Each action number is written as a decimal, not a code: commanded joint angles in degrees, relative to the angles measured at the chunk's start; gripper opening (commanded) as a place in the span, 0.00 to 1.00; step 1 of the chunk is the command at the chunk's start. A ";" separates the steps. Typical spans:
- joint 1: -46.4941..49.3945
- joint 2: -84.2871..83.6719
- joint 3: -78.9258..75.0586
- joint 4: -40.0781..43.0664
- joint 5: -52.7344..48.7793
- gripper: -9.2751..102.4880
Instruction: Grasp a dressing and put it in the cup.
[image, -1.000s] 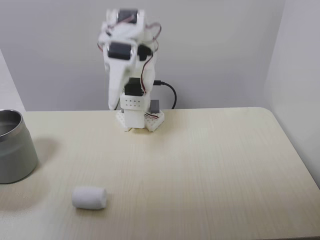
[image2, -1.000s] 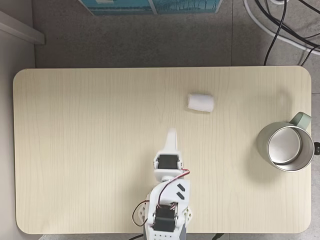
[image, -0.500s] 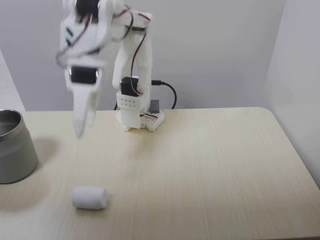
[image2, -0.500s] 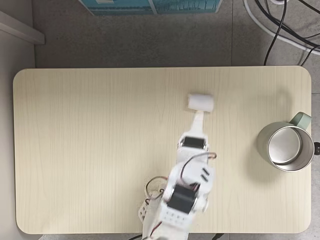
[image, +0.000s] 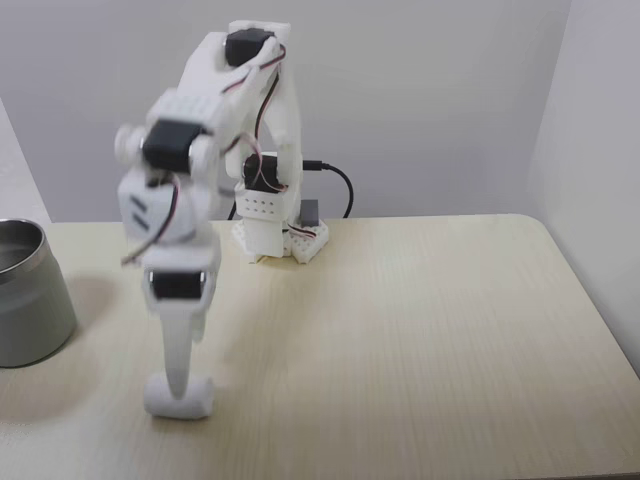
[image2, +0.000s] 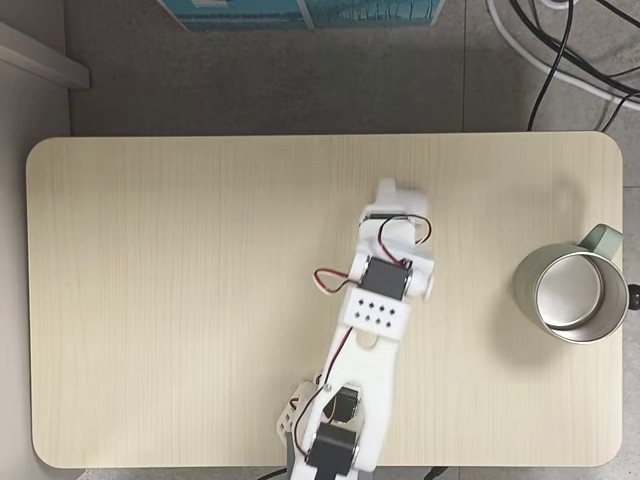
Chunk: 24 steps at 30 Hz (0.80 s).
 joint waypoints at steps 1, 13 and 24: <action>0.88 5.62 0.70 -3.34 0.53 0.42; 1.32 13.54 4.22 -3.96 0.79 0.41; 2.02 12.92 4.83 -4.31 3.34 0.08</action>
